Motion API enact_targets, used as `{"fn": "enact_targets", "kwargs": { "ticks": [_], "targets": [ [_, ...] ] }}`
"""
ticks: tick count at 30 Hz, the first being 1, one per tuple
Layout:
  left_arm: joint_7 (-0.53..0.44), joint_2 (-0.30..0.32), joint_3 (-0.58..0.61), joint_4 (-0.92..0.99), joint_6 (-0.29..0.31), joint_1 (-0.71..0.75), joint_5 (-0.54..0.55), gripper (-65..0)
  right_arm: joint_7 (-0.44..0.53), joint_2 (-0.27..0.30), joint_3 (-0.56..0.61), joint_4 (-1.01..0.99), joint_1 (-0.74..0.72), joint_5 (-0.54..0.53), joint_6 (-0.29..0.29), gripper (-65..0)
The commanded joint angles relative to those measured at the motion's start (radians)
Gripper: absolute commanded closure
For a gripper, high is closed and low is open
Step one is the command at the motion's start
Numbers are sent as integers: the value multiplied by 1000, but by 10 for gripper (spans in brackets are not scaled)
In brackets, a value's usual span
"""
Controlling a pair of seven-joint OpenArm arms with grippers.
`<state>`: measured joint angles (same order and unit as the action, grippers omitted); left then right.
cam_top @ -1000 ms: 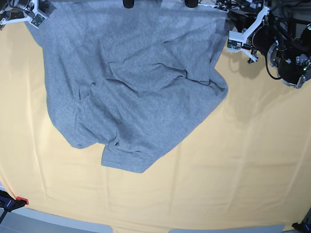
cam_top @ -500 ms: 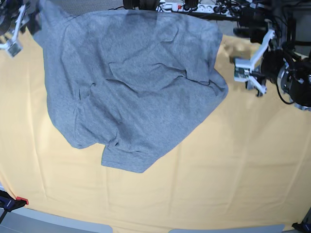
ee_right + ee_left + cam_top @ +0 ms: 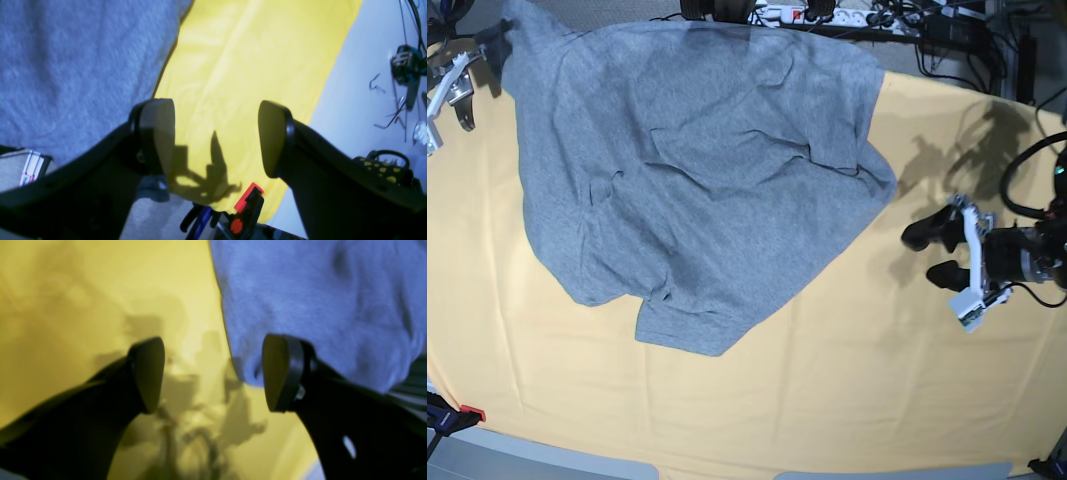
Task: Layout the t-shirt on the table in an organized manner, then fold the t-shirt properly
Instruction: 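Release the shirt from both grippers, then grasp the shirt hem corners with both grippers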
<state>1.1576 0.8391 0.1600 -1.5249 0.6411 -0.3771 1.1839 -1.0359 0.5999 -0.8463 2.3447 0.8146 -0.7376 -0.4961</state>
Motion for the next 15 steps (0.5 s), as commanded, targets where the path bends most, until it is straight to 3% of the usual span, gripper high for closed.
{"fn": "enact_targets", "kwargs": {
  "ticks": [1, 6, 15],
  "targets": [
    [-30, -19, -20, 44, 18, -23, 17, -458, 16, 16, -11, 11, -1, 1, 6, -407],
    [-27, -175, -22, 291, 57, -56, 16, -458, 31, 16, -11, 11, -1, 3, 6, -407],
    [-45, -325, -20, 482, 57, -95, -24, -458, 52, 16, -11, 11, -1, 4, 6, -407]
  ]
}}
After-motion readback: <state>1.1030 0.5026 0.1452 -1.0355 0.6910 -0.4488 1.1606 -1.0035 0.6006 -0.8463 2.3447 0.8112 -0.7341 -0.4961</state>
